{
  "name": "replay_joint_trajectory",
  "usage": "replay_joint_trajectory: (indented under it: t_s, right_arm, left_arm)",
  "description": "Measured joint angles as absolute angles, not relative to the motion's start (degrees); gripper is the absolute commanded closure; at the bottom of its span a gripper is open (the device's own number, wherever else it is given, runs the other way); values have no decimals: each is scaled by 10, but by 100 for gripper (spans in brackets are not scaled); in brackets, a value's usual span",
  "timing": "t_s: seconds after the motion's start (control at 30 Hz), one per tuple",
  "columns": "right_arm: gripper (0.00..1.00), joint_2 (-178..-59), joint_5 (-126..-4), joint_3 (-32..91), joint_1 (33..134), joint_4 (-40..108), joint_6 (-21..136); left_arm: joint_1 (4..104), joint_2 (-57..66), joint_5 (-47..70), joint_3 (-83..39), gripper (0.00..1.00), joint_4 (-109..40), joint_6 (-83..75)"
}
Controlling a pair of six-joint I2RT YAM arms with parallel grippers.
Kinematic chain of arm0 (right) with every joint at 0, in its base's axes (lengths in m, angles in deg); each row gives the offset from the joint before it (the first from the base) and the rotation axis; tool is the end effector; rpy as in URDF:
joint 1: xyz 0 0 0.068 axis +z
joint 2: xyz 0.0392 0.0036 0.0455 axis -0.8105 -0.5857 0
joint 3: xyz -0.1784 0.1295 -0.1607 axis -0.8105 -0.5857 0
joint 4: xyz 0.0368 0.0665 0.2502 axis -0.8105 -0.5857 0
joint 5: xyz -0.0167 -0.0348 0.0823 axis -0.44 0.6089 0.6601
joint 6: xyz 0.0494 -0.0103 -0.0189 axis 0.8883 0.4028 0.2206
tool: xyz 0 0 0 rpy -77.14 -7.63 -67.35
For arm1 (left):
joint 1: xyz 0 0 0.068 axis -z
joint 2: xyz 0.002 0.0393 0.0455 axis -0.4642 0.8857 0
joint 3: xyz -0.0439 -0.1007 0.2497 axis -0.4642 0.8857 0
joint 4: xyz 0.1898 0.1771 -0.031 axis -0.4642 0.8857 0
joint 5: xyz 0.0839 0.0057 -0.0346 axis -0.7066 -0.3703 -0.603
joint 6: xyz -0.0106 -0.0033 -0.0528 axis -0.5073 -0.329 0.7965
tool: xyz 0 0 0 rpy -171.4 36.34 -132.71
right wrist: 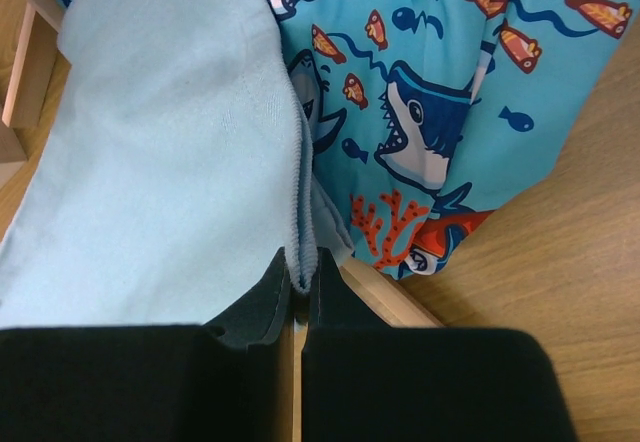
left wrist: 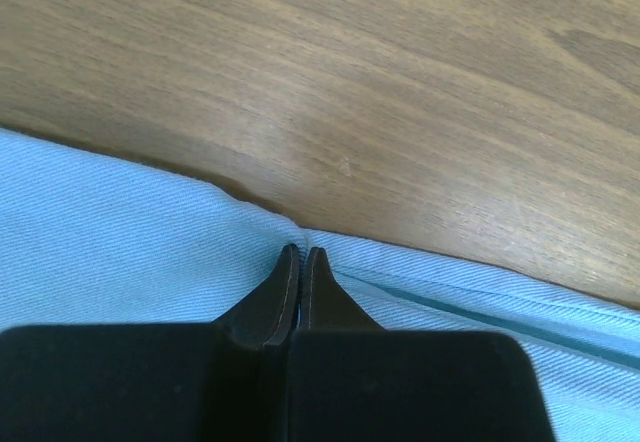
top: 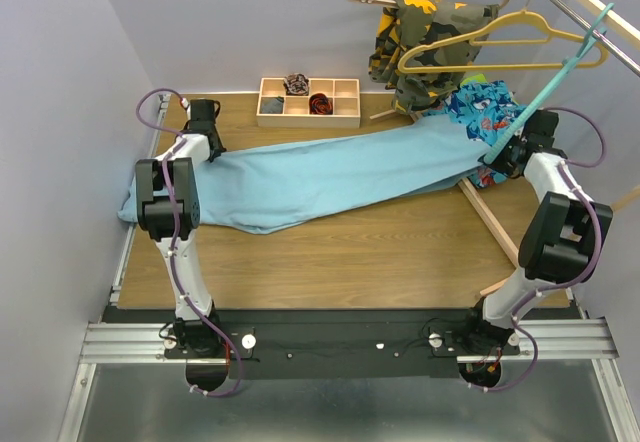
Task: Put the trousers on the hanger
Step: Fold the trousers at the center of the board.
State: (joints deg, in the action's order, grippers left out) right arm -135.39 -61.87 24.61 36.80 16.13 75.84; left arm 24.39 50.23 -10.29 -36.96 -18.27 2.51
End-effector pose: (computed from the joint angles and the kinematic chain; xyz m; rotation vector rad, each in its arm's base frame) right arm 0.3623 -0.1060 0.2382 0.7785 2.2425 0.2966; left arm 0.4652 0.0348 0.1708 -0.5506 2.3184 0.1601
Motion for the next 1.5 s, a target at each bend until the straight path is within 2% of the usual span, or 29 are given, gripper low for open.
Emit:
replay_joint_trajectory:
  t_s: [1.27, 1.4, 1.43, 1.5]
  right_arm:
    - [96, -1489, -600, 367, 403, 173, 765]
    - [88, -1491, -605, 371, 406, 171, 767]
    - [81, -1490, -606, 370, 406, 171, 769]
    - [77, -1490, -607, 365, 406, 173, 771]
  left_arm:
    - [205, 498, -82, -358, 100, -195, 34]
    - [205, 498, -82, -358, 100, -195, 34]
    - [205, 498, -82, -358, 100, -195, 34]
    - [205, 498, -82, -358, 100, -195, 34]
